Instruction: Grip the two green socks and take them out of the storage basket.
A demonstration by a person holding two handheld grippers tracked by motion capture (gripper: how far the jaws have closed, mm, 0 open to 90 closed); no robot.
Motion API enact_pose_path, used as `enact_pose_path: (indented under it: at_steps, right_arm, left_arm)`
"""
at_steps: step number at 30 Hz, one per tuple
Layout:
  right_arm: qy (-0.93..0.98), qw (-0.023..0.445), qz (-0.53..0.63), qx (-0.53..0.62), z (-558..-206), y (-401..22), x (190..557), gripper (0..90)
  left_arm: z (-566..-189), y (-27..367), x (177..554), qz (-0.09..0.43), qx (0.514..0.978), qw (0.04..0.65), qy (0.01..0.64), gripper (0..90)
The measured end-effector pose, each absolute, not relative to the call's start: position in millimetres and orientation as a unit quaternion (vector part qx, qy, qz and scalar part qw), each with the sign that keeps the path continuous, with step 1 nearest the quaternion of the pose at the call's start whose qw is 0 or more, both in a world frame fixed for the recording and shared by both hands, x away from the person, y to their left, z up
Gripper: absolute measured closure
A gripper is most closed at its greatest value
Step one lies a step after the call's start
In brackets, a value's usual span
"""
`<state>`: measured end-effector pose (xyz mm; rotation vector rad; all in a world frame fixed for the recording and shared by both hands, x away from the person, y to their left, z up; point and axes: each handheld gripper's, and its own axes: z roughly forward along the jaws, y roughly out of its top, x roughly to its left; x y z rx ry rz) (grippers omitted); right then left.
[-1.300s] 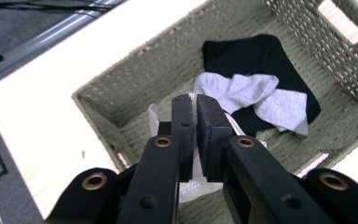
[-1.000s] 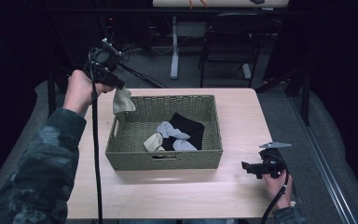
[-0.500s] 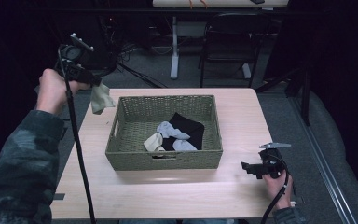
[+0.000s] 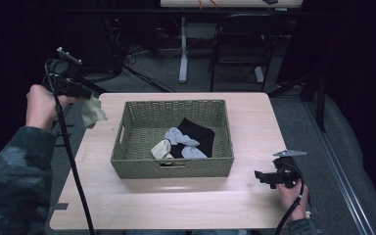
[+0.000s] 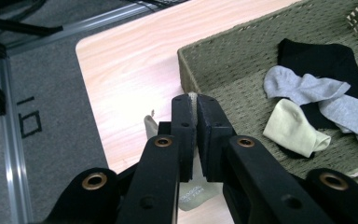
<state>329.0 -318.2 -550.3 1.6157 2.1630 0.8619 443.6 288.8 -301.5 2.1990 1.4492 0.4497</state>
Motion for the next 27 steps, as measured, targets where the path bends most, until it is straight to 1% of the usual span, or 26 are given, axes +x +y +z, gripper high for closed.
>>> enact_pose_path:
  at_steps: [4, 5, 10, 13, 27]
  right_arm:
    - [0.755, 0.154, 0.301, 0.563, -550, -318, 329, 4.3]
    - [0.754, 0.155, 0.300, 0.563, -550, -318, 329, 4.3]
    - [0.754, 0.155, 0.300, 0.563, -550, -318, 329, 4.3]
    - [0.754, 0.156, 0.301, 0.562, -550, -318, 328, 4.4]
    - [0.756, 0.153, 0.300, 0.562, -551, -315, 331, 4.4]
  left_arm:
    - [-314, 293, 443, 0.157, 0.797, 0.233, 0.534, 86.2]
    - [-323, 297, 443, 0.152, 0.797, 0.231, 0.537, 86.2]
    - [-347, 305, 444, 0.139, 0.792, 0.224, 0.550, 86.2]
    - [-355, 308, 444, 0.136, 0.790, 0.225, 0.554, 86.2]
    - [-421, 318, 443, 0.088, 0.785, 0.213, 0.575, 86.1]
